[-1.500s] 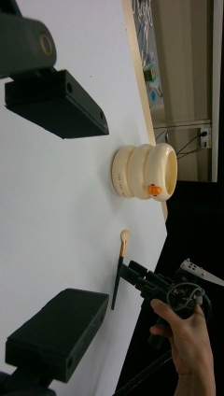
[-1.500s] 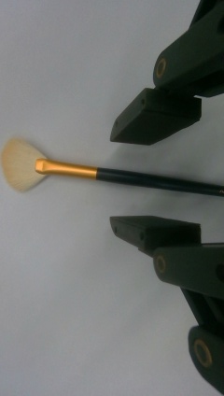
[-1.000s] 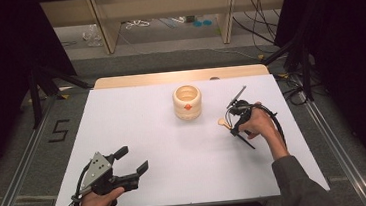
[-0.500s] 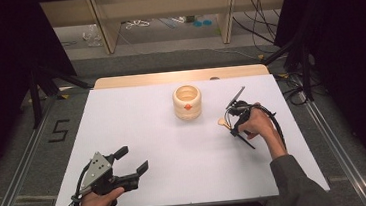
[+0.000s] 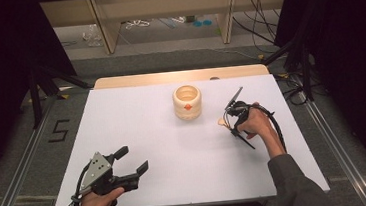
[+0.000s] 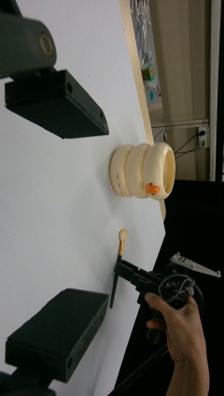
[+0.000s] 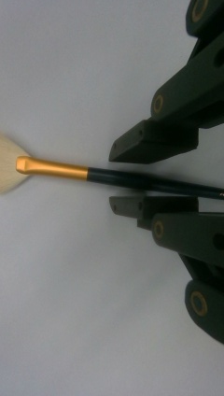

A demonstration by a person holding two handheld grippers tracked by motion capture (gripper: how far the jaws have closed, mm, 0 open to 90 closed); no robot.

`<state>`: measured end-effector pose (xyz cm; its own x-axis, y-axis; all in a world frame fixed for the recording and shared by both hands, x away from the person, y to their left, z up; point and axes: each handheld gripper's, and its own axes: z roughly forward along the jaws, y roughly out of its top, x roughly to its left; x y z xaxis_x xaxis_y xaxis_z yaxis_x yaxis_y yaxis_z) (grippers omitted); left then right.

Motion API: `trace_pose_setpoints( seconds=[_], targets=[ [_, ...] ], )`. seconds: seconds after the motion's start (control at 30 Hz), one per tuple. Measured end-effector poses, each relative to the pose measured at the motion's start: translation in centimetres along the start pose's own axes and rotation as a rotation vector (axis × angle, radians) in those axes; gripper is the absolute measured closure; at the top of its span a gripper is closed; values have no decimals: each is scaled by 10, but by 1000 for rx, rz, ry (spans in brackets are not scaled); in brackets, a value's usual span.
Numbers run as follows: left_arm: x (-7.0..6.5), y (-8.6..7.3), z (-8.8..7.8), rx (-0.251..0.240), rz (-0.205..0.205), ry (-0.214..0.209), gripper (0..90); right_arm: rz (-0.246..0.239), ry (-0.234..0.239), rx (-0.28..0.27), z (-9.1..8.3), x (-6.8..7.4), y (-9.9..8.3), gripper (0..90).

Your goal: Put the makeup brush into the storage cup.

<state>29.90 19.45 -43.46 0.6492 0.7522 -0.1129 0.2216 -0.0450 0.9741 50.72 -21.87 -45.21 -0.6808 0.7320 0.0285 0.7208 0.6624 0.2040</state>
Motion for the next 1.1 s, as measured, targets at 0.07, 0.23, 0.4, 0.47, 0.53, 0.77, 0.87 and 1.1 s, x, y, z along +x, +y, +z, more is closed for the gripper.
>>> trace_pose_setpoints(
  seconds=[0.07,0.23,0.4,0.47,0.53,0.77,0.87,1.1],
  targets=[
    [0,0,0,0,0,0,158,-13,-10,14,0,1,1,748],
    [0,0,0,3,3,0,158,4,-17,24,1,3,2,771],
    [-1,0,0,3,8,-5,158,-1,-20,26,1,2,3,789],
    [0,0,0,5,4,-2,158,1,-21,25,1,2,3,797],
    [0,0,1,5,5,-3,158,3,-20,26,1,2,3,804],
    [-1,0,1,4,6,-4,158,20,-17,32,1,1,3,829],
    [-1,0,1,5,6,-5,158,13,-20,30,2,1,3,830],
    [-1,-1,1,4,5,-5,158,8,-26,28,2,2,3,831]
  ],
)
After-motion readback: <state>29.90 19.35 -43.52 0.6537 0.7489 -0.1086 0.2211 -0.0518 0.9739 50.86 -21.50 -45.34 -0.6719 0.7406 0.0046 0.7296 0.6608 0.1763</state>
